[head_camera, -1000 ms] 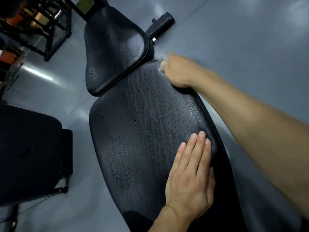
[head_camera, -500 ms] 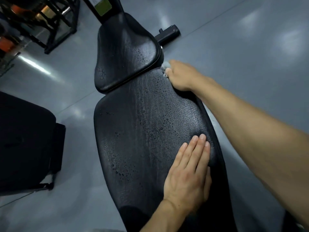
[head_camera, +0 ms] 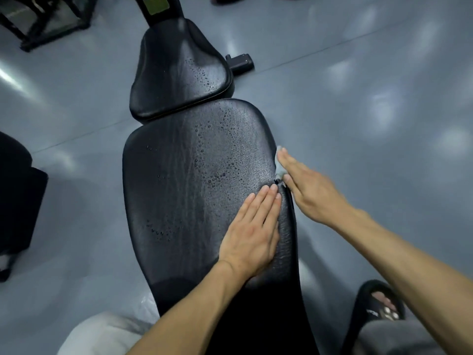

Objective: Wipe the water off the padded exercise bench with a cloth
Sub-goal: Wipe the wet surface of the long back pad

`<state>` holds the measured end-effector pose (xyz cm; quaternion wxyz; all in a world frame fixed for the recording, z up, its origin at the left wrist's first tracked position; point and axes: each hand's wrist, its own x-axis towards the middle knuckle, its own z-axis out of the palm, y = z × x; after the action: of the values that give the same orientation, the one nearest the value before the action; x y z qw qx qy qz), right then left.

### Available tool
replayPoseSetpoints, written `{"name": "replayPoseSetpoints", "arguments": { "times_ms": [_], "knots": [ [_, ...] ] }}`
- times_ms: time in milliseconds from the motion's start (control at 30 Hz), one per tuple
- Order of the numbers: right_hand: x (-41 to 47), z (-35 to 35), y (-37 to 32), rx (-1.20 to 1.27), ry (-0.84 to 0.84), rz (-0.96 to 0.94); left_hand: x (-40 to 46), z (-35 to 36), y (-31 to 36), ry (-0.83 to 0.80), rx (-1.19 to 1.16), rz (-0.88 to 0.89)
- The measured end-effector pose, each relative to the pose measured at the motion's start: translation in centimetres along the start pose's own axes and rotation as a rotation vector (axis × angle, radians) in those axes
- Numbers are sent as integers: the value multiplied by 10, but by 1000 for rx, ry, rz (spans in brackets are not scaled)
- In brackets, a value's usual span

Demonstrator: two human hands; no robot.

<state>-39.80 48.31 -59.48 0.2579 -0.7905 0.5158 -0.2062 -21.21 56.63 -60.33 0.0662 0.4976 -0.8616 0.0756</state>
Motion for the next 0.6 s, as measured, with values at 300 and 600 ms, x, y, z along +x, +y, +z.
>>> {"name": "replayPoseSetpoints", "arguments": {
  "times_ms": [300, 600],
  "knots": [
    [-78, 17, -35, -29, 2, 63, -10, -24, -5, 6, 38, 104],
    [-88, 56, -58, -294, 20, 148, -65, -62, -84, 195, -468, -304]
  ]
}}
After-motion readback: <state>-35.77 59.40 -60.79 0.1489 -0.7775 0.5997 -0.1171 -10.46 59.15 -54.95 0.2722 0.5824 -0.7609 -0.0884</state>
